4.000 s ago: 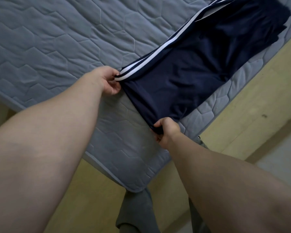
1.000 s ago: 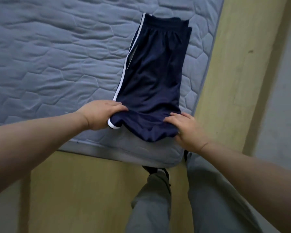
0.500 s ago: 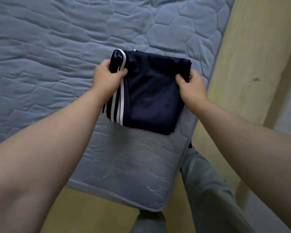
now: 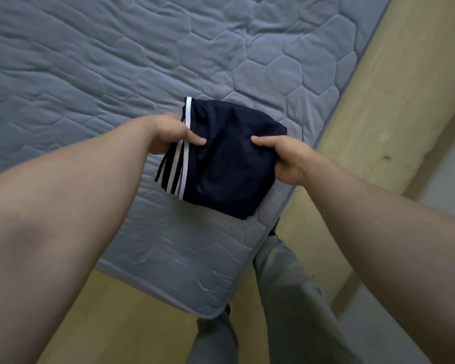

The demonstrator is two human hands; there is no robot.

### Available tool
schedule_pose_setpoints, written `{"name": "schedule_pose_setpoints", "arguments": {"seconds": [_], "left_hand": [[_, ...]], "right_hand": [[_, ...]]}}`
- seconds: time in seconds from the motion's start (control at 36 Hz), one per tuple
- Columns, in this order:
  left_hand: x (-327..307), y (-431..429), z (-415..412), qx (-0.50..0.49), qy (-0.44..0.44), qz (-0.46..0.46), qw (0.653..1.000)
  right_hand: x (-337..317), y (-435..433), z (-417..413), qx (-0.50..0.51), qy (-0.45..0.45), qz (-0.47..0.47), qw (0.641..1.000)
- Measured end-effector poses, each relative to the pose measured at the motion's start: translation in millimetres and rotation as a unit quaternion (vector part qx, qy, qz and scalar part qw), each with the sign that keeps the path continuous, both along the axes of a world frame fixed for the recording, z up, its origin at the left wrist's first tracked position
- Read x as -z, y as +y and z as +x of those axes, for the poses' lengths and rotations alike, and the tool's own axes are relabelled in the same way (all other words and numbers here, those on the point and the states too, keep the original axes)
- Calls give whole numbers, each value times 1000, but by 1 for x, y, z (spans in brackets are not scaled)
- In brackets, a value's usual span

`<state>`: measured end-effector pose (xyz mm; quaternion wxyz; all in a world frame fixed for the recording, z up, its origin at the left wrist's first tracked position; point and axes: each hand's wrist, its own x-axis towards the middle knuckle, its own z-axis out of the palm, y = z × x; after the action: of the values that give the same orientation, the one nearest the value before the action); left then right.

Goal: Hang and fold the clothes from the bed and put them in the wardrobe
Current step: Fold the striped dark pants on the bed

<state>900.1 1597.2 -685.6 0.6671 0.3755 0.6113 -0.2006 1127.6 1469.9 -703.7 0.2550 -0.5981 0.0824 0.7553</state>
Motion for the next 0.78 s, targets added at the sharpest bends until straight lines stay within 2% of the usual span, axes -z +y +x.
{"name": "schedule_pose_setpoints", "arguments": {"seconds": [0.08,0.14,0.25,0.33,0.5,0.64,0.72,0.78], "left_hand": [[-40,-20,-13,-35,-18,-39,998],[-78,-38,-26,-84,-38,-31,995],[-167,-87,-61,-182,-57,37,981],[-233,-133,-98,-249,-47,99,962],[-365,-245,-202,-399,-67,186,895],[-461,-357,-303,-479,-94,263,832],[-504,-428,-363,-521,-90,318,787],[-527,-480,-404,-560,-82,358,743]], "right_hand": [[-41,-5,-1,-31,-19,2,999],[-80,-10,-1,-54,-30,17,998],[-169,-22,-17,-120,-41,78,989],[-240,-30,-48,-201,-84,154,964],[-400,-70,-156,-379,-110,354,848],[-510,-141,-281,-423,-138,499,743],[-561,-186,-355,-441,-109,567,687],[-592,-218,-406,-461,-78,604,646]]}}
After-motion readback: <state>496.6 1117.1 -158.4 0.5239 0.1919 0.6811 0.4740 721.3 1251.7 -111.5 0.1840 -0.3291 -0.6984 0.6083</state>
